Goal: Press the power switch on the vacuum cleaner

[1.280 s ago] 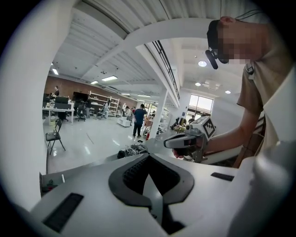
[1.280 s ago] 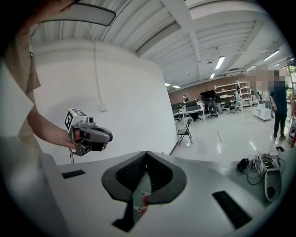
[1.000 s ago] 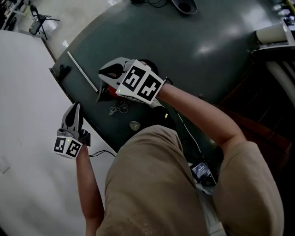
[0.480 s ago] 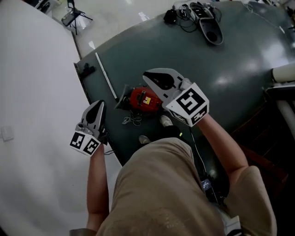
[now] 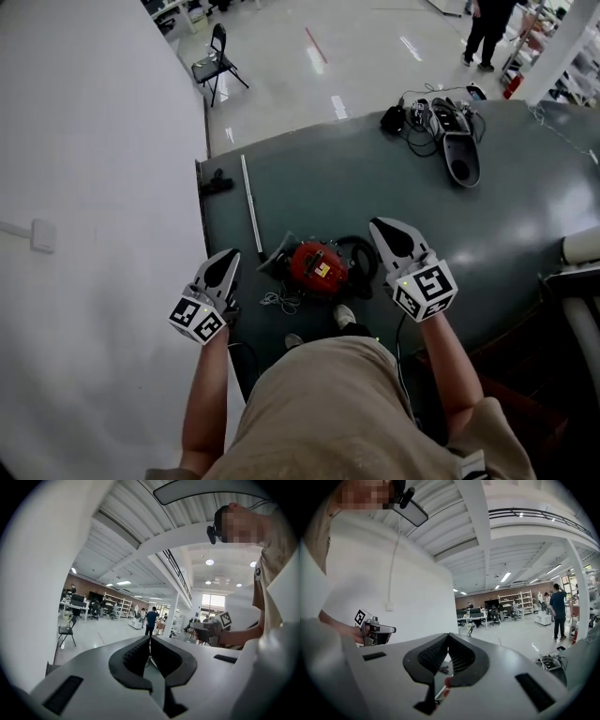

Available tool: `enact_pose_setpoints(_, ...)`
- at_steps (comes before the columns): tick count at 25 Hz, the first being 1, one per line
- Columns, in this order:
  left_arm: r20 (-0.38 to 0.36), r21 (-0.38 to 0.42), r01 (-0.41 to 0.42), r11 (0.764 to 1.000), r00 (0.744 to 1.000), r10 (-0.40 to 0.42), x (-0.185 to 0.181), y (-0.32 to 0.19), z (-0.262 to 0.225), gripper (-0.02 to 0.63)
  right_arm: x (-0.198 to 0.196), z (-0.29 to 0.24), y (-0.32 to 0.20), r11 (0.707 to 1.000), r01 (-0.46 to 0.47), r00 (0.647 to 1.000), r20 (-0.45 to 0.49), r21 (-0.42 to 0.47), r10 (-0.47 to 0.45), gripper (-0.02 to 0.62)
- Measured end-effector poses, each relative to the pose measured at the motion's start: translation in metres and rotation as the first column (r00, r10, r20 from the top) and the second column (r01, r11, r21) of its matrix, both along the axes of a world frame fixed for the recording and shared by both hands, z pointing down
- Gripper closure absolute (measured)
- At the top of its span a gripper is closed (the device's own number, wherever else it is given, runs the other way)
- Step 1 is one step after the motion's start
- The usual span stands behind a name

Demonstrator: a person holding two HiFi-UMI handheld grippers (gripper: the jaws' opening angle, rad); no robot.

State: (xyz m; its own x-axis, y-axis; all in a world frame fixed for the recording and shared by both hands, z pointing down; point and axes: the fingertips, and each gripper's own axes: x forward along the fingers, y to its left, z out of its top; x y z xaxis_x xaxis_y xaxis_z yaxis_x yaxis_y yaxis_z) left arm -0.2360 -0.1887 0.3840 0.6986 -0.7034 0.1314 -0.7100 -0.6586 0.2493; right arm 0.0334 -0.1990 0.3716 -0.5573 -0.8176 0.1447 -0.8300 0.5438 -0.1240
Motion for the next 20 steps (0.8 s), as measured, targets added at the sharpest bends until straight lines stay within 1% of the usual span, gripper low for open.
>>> enact_pose_setpoints(7, 0.0, 0.033, 0.072, 0.997, 0.997, -0.072, -0.039, 0.001, -0.014, 0.6, 0.021, -0.004, 0.006, 0.999, -0.045, 0.999, -0.017, -0.004, 0.045, 0.584)
enact_pose_setpoints(10, 0.022, 0.042, 0.102, 0.994, 0.994, -0.103, -0.058, 0.002, -0.01, 0.6, 0.03, 0.003, 0.007, 0.998, -0.065, 0.997, -0.032, -0.023, 0.064, 0.584)
enact_pose_setpoints(14, 0.055, 0.019, 0.137, 0.99, 0.989, -0.137, -0.089, 0.015, 0.016, 0.6, 0.033, 0.027, 0.018, 0.995, -0.091, 0.994, -0.067, -0.049, 0.087, 0.584)
enact_pose_setpoints(20, 0.06, -0.029, 0.191, 0.981, 0.98, -0.189, -0.117, 0.026, 0.04, 0.6, 0.044, 0.055, 0.023, 0.988, -0.127, 0.987, -0.11, -0.088, 0.117, 0.584)
